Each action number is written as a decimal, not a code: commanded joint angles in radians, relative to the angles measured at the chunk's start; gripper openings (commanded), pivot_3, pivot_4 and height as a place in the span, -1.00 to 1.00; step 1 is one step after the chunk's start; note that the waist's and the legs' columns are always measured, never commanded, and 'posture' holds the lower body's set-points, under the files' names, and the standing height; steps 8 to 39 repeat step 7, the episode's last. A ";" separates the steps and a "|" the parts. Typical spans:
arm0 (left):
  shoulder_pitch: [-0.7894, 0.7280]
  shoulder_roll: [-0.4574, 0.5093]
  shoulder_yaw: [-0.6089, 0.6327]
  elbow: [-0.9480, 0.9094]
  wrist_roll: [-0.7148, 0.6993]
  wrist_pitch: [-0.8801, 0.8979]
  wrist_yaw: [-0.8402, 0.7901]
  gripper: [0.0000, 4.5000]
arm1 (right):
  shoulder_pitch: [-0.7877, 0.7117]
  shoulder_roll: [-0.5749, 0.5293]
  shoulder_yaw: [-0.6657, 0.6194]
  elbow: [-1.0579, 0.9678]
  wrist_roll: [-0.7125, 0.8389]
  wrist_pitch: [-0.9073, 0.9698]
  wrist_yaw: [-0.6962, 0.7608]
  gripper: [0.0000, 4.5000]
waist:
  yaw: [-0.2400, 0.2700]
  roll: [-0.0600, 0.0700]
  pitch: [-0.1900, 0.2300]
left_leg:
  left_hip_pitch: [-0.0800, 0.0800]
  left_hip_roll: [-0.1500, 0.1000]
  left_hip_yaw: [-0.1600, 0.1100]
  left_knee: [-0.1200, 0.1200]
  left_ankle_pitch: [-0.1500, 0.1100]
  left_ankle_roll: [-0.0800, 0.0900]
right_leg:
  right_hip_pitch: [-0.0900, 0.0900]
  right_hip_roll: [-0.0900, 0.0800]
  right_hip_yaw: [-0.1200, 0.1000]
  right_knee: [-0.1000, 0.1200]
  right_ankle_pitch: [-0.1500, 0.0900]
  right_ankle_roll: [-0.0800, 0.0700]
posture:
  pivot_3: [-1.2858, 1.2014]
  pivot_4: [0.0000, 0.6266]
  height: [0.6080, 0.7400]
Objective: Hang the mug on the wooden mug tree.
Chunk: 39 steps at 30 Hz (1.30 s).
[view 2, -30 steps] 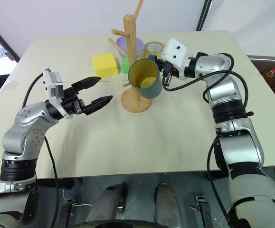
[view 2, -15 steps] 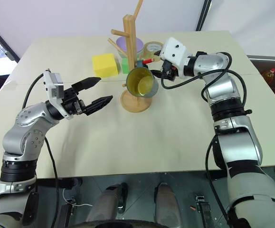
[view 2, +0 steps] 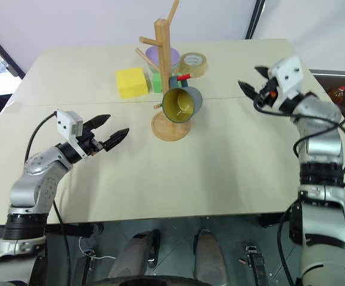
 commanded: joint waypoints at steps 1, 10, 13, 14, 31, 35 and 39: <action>0.043 -0.017 0.040 0.057 0.052 -0.061 0.076 1.00 | 0.127 0.067 -0.022 -0.095 0.059 0.019 -0.035 0.28 | 0.001 0.000 0.000 | 0.004 0.000 0.000 -0.001 0.000 0.000 | 0.003 0.000 0.000 0.000 0.000 0.000 | 0.03 -0.52 1.00; 0.091 -0.028 0.046 0.091 0.082 -0.119 0.104 1.00 | 0.249 0.162 0.019 -0.124 0.062 0.009 -0.058 0.28 | 0.001 0.001 0.000 | 0.006 0.001 0.001 0.002 0.000 0.000 | 0.007 0.000 0.001 -0.001 0.000 -0.006 | 0.03 -0.52 1.00; 0.091 -0.028 0.046 0.091 0.082 -0.119 0.104 1.00 | 0.249 0.162 0.019 -0.124 0.062 0.009 -0.058 0.28 | 0.001 0.001 0.000 | 0.006 0.001 0.001 0.002 0.000 0.000 | 0.007 0.000 0.001 -0.001 0.000 -0.006 | 0.03 -0.52 1.00; 0.091 -0.028 0.046 0.091 0.082 -0.119 0.104 1.00 | 0.249 0.162 0.019 -0.124 0.062 0.009 -0.058 0.28 | 0.001 0.001 0.000 | 0.006 0.001 0.001 0.002 0.000 0.000 | 0.007 0.000 0.001 -0.001 0.000 -0.006 | 0.03 -0.52 1.00; 0.091 -0.028 0.046 0.091 0.082 -0.119 0.104 1.00 | 0.249 0.162 0.019 -0.124 0.062 0.009 -0.058 0.28 | 0.001 0.001 0.000 | 0.006 0.001 0.001 0.002 0.000 0.000 | 0.007 0.000 0.001 -0.001 0.000 -0.006 | 0.03 -0.52 1.00; 0.091 -0.028 0.046 0.091 0.082 -0.119 0.104 1.00 | 0.249 0.162 0.019 -0.124 0.062 0.009 -0.058 0.28 | 0.001 0.001 0.000 | 0.006 0.001 0.001 0.002 0.000 0.000 | 0.007 0.000 0.001 -0.001 0.000 -0.006 | 0.03 -0.52 1.00; 0.091 -0.028 0.046 0.091 0.082 -0.119 0.104 1.00 | 0.249 0.162 0.019 -0.124 0.062 0.009 -0.058 0.28 | 0.001 0.001 0.000 | 0.006 0.001 0.001 0.002 0.000 0.000 | 0.007 0.000 0.001 -0.001 0.000 -0.006 | 0.03 -0.52 1.00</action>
